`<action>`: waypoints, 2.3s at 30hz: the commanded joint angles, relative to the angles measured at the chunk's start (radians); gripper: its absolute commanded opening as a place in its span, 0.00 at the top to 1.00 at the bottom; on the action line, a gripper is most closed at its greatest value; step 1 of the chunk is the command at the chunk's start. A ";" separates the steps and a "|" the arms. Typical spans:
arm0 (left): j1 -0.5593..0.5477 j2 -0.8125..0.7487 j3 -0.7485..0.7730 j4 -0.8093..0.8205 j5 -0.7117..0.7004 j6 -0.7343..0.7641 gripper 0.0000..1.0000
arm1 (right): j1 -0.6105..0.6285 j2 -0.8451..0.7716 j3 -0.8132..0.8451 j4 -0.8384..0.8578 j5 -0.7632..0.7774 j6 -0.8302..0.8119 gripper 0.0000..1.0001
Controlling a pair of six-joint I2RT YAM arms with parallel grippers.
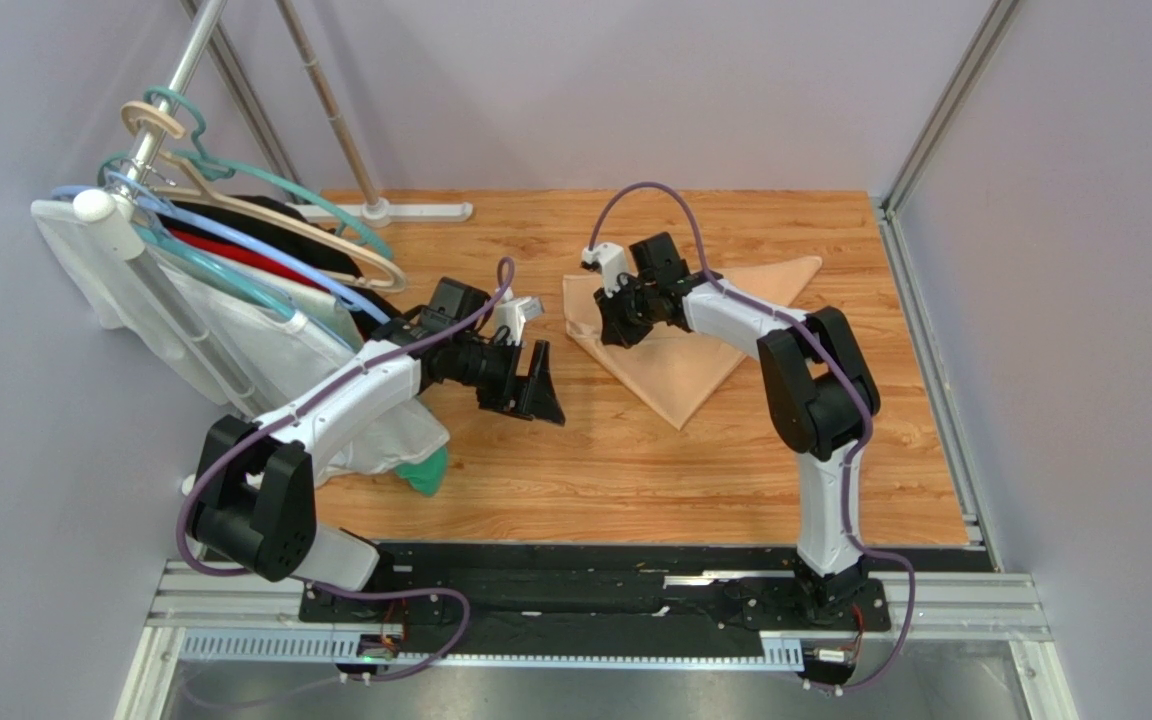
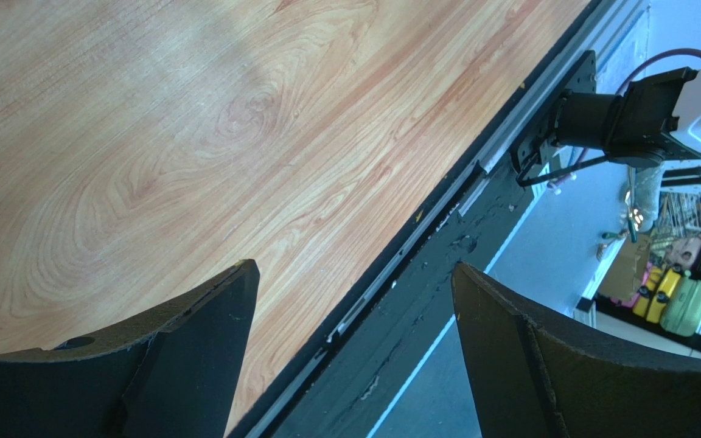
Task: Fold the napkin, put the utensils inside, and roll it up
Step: Fold the napkin
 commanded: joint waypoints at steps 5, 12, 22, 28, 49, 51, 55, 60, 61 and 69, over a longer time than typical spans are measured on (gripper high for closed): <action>0.022 -0.006 0.009 0.010 0.030 -0.002 0.13 | -0.010 -0.030 0.046 0.062 0.098 0.015 1.00; 0.022 -0.008 0.008 0.010 0.033 -0.002 0.13 | -0.021 -0.024 0.051 0.062 0.159 0.030 1.00; 0.022 -0.008 0.006 0.010 0.033 -0.002 0.13 | -0.027 -0.004 0.062 0.064 0.196 0.030 1.00; 0.022 -0.008 0.006 0.010 0.033 -0.002 0.13 | -0.028 0.019 0.083 0.062 0.199 0.031 1.00; 0.022 -0.025 0.008 0.008 0.028 -0.002 0.13 | -0.036 -0.426 -0.289 0.153 0.273 0.229 0.46; 0.022 -0.028 0.006 0.013 0.033 -0.005 0.13 | -0.013 -0.516 -0.424 0.164 0.296 0.243 0.47; 0.022 -0.032 0.005 0.018 0.039 -0.010 0.13 | 0.037 -0.563 -0.540 0.171 0.330 0.274 0.51; 0.022 -0.039 0.000 0.019 0.038 -0.010 0.13 | 0.093 -0.521 -0.553 0.168 0.365 0.278 0.57; 0.022 -0.040 0.000 0.019 0.038 -0.008 0.13 | 0.097 -0.504 -0.550 0.171 0.370 0.278 0.58; 0.022 -0.040 -0.003 0.019 0.041 -0.008 0.13 | 0.120 -0.405 -0.518 0.171 0.412 0.258 0.65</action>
